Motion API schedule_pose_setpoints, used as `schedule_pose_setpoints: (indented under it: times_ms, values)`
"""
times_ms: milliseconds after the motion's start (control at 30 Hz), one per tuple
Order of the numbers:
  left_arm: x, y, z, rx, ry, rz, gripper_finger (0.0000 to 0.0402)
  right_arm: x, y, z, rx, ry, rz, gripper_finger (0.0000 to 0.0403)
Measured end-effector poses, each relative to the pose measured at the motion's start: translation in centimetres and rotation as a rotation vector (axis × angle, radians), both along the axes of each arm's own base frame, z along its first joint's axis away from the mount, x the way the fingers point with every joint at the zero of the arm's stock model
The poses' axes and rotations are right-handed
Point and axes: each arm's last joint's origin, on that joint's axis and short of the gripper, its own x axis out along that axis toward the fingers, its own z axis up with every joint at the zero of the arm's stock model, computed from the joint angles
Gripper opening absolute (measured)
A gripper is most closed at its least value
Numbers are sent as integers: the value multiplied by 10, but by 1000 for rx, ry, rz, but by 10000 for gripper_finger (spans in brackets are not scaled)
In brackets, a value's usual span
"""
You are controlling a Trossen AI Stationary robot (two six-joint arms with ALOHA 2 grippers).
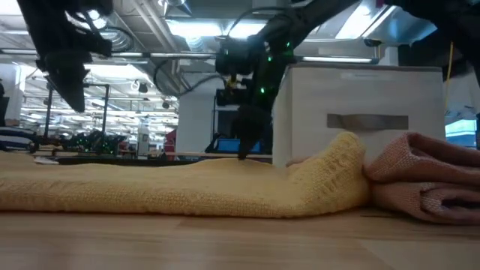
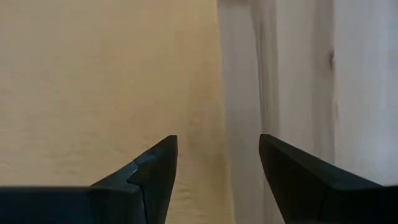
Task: Fold towel
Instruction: Fold the yellow towel
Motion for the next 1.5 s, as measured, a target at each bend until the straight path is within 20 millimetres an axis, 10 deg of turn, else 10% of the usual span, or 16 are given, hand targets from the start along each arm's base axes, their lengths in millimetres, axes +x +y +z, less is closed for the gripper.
schedule_pose_setpoints:
  times_ms: [267, 567, 1100, 1500]
  values:
    - [5, 12, -11, -107, -25, 12, 148, 6, 1, -12, 12, -9, 66, 191]
    - [13, 14, -9, -88, -92, -24, 148, 12, 16, -2, -12, -13, 105, 16]
    - [18, 11, -8, -94, -118, -89, 148, 6, 136, -10, -62, 79, 195, 4]
    - [28, -13, -20, -239, -43, -228, 148, 4, 133, -13, -126, 68, 151, 4]
